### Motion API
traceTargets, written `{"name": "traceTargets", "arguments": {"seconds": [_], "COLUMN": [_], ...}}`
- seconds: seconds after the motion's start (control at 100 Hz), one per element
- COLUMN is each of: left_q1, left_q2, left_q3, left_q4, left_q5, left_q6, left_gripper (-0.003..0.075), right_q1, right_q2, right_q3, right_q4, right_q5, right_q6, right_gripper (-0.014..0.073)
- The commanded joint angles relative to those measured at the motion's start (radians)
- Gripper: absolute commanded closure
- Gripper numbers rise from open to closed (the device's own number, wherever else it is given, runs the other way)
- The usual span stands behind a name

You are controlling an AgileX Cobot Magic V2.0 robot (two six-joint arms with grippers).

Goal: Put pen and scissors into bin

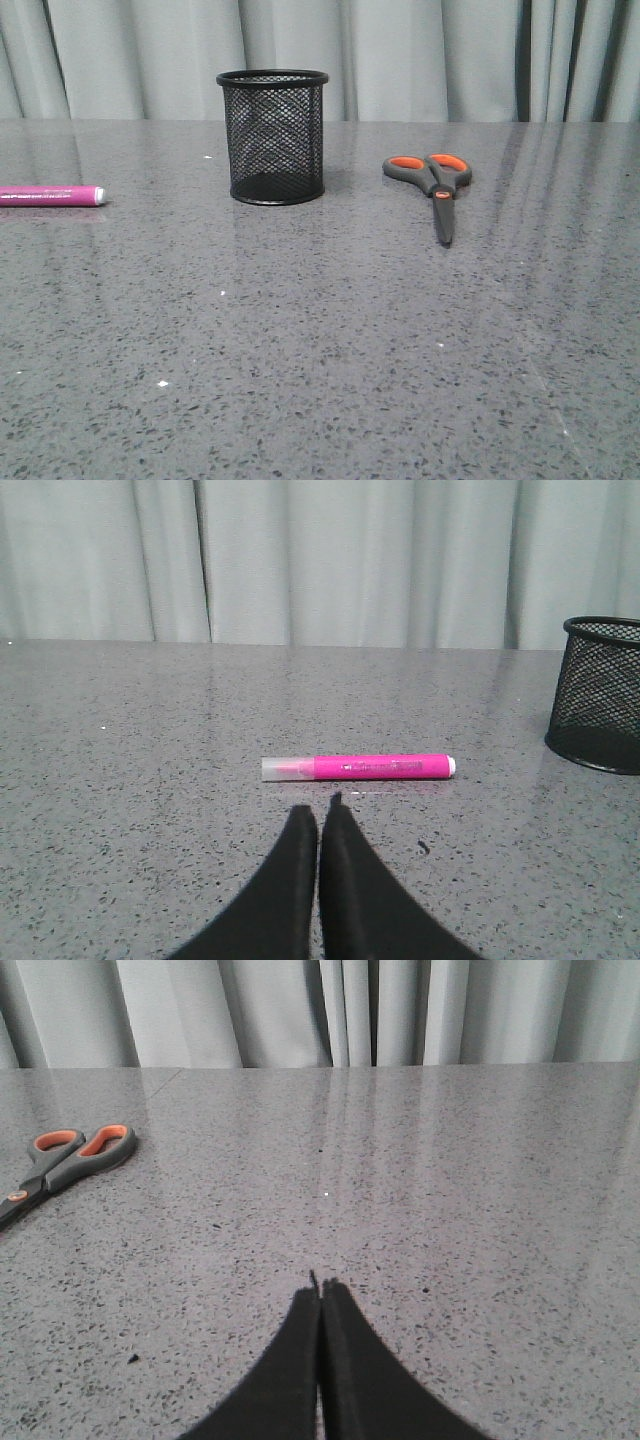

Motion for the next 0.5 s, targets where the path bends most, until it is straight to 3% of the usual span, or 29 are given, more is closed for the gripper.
{"name": "traceTargets", "arguments": {"seconds": [0.0,0.49], "left_q1": [-0.007,-0.007], "left_q2": [-0.027,-0.027], "left_q3": [0.021,0.021], "left_q4": [-0.003,-0.003], "left_q5": [-0.077,-0.077], "left_q6": [-0.007,-0.007], "left_gripper": [0.0742,0.0742], "right_q1": [-0.007,-0.007], "right_q2": [-0.023,-0.023], "right_q3": [0.018,0.018], "right_q4": [-0.007,-0.007], "right_q5": [-0.071,-0.071], "right_q6": [-0.005,-0.005], "right_gripper": [0.0662,0.0662]}}
